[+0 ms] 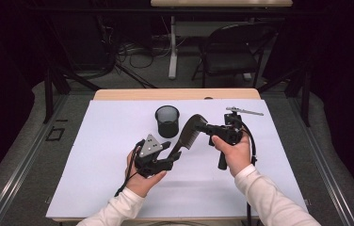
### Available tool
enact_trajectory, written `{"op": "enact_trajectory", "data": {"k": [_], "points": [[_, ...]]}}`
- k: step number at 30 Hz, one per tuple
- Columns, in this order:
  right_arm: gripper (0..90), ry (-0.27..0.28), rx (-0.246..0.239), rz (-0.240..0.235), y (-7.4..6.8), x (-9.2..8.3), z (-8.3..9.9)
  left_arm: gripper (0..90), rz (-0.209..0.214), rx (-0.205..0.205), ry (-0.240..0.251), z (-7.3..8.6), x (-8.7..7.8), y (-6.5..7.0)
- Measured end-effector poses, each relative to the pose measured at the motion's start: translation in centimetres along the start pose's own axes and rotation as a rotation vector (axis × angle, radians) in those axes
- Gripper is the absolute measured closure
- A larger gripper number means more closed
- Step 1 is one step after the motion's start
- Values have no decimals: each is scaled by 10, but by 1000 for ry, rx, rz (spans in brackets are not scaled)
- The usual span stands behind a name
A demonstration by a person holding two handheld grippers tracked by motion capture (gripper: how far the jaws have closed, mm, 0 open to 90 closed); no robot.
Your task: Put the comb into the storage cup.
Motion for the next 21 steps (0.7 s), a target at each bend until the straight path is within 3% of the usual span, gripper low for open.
{"op": "enact_trajectory", "data": {"k": [21], "points": [[868, 15, -12, 20, 3, -4, -12, 295, 24, -35, 24, -9, -4, -8]]}}
Point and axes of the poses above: each handheld gripper's, and its own axes: x roughly forward along the jaws, z roughly out of its underside, y roughly to its right, the point moved 10 cm from there along x, roughly forward along the jaws, and after that the axes turned 10 degrees about -z, right-handed, at the moved point
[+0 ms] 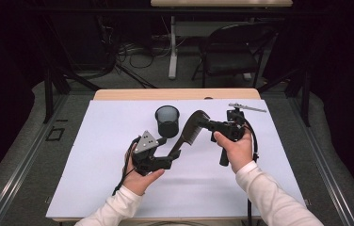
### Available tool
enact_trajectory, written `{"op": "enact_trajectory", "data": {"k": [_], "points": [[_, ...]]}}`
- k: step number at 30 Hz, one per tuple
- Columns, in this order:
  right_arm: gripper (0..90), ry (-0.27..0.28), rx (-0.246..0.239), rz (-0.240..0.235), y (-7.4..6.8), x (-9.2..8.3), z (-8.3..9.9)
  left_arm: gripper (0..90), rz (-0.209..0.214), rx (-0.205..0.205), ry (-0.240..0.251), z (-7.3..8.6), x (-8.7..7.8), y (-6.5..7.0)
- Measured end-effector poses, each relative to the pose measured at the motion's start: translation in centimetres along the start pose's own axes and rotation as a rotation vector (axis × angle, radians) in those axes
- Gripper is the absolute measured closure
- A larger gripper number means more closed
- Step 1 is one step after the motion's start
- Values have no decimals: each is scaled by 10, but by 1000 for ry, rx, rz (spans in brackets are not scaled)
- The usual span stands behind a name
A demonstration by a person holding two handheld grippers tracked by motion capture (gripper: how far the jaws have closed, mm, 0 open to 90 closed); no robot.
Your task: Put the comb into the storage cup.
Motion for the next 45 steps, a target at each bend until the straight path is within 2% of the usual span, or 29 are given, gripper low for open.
{"op": "enact_trajectory", "data": {"k": [3, 7, 17, 24, 34, 41, 45], "points": [[868, 0, 1, 5, 0, 0, -2, 261, 15, -21, 0, -2, 0, -3], [868, -3, -5, 9, 1, 0, -5, 232, 14, -43, -8, -3, 1, -10], [868, -5, -11, 25, 6, -1, -10, 156, 24, -76, -29, -4, -1, -20], [868, -2, -15, 32, 8, -1, -15, 144, 33, -91, -32, -4, -2, -25], [868, 2, -26, 42, 8, -2, -20, 144, 12, -89, -33, -6, -4, -35], [868, 1, -35, 54, 9, -2, -25, 152, -18, -54, -21, -7, -6, -42], [867, 4, -38, 57, 8, -1, -28, 152, -3, -79, -10, -9, -6, -43]]}}
Point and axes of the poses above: each handheld gripper's, and its own axes: x roughly forward along the jaws, z roughly out of its underside, y roughly to its right, the point moved 10 cm from there along x, roughly forward along the jaws, and after that the axes turned 10 degrees about -z, right-handed, at the moved point
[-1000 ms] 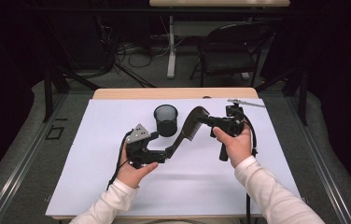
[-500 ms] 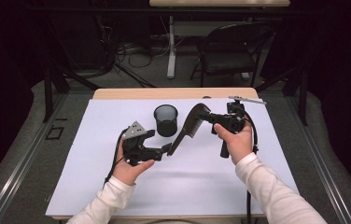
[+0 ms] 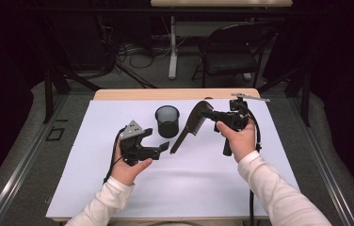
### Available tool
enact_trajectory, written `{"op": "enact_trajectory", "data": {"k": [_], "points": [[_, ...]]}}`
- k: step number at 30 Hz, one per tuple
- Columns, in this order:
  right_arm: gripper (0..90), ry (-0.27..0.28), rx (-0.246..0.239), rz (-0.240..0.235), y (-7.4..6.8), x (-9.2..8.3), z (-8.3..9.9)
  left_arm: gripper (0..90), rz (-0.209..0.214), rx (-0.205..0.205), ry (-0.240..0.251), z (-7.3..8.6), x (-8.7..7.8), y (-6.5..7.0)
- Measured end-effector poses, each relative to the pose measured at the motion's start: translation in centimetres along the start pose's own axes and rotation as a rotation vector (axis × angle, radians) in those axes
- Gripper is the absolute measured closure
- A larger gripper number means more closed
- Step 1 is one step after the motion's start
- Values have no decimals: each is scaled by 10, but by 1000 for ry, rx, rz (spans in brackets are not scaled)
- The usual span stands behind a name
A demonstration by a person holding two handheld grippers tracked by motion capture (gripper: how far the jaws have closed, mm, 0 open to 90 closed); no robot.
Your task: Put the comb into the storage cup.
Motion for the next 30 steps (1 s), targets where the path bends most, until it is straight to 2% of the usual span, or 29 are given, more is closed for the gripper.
{"op": "enact_trajectory", "data": {"k": [8, 17, 24, 28, 30], "points": [[868, 6, -11, 13, 0, 1, -7, 152, -27, -8, -6, 1, 0, -7], [868, 9, -31, 24, -1, 2, -15, 145, -21, -31, -7, 0, 0, -13], [868, 23, -45, 41, 1, 2, -23, 79, -16, -34, -2, 0, -2, -17], [868, 28, -51, 51, 4, 2, -28, 4, -5, -38, -16, 2, -2, -19], [868, 29, -54, 55, 5, 2, -30, 5, -6, -34, -19, 3, -2, -21]]}}
Point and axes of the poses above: each handheld gripper's, and its own axes: x roughly forward along the jaws, z roughly out of its underside, y roughly to its right, the point moved 10 cm from there along x, roughly forward along the jaws, and after that the axes turned 10 degrees about -z, right-handed, at the moved point
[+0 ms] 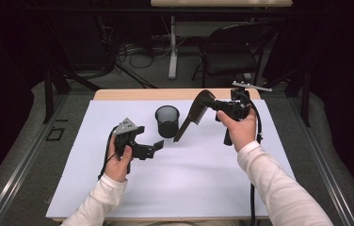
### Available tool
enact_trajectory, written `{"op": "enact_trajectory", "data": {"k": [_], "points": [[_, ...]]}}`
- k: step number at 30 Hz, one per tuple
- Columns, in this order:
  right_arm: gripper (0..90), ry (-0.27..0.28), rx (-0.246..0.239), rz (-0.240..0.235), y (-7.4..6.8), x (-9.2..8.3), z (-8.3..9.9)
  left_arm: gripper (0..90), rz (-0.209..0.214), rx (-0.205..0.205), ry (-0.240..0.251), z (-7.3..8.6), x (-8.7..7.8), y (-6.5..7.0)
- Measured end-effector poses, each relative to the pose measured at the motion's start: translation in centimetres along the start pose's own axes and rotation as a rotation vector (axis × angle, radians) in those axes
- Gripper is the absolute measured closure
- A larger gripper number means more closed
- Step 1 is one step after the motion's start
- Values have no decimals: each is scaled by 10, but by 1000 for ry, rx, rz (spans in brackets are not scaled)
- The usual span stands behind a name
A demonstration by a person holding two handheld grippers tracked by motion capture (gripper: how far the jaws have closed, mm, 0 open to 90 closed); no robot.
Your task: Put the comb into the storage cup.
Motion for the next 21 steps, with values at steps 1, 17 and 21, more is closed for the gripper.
{"op": "enact_trajectory", "data": {"k": [1, 17, 21], "points": [[868, 1, -1, 2, 0, 0, -1, 5, 2, -3, 1, 0, 0, 0], [868, 9, -51, 37, 5, 4, -18, 5, 6, -10, 0, 0, -2, -5], [868, 13, -62, 50, 5, 4, -24, 5, 3, -8, 0, -1, -2, -5]]}}
Point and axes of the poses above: each handheld gripper's, and its own axes: x roughly forward along the jaws, z roughly out of its underside, y roughly to its right, the point moved 10 cm from there along x, roughly forward along the jaws, and after that the axes turned 10 degrees about -z, right-handed, at the moved point
